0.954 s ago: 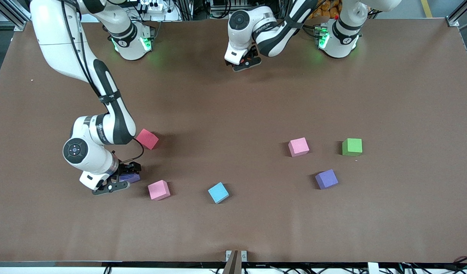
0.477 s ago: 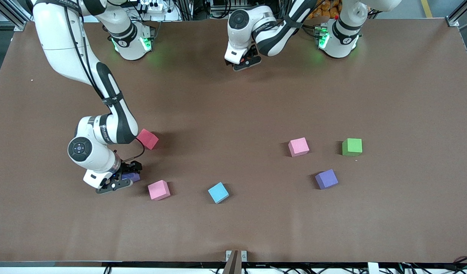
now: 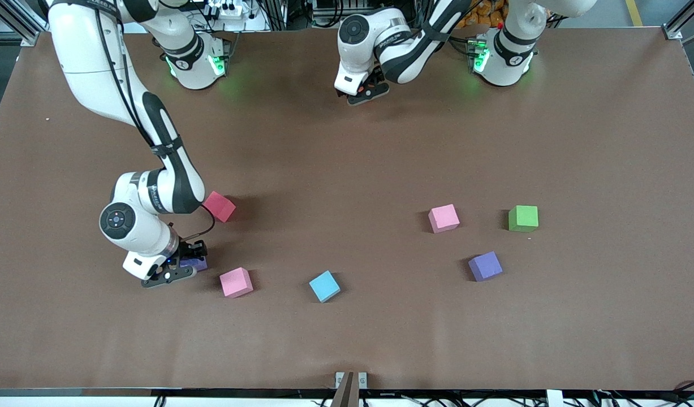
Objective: Arrange blocks into number 1
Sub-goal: 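Grasp the orange cube with the left gripper while the right gripper grasps purple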
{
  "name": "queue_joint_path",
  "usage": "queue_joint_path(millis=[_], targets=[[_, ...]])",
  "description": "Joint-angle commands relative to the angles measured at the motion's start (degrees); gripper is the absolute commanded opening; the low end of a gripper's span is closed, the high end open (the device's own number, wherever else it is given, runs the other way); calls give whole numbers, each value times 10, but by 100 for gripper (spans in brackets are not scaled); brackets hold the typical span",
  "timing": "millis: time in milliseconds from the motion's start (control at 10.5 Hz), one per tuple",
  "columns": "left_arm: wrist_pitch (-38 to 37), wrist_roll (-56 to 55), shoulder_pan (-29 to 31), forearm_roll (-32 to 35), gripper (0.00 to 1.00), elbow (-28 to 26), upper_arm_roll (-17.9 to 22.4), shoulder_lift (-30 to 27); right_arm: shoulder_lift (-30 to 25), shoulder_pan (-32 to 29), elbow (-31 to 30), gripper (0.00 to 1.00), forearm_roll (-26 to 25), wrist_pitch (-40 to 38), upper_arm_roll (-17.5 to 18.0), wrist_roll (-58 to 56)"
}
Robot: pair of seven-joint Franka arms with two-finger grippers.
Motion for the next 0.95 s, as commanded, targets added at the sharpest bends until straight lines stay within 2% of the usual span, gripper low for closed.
queue_joint_path(millis=[0, 286, 859], targets=[[-20, -22, -1, 20, 100, 3, -7, -9, -37, -5, -12, 49, 13, -6, -2, 6], [-25, -22, 0, 20, 100, 3, -10, -10, -61, -5, -13, 51, 13, -17, -3, 51], [-23, -28, -2, 20, 100, 0, -24, -2, -61, -4, -13, 52, 13, -18, -6, 46]])
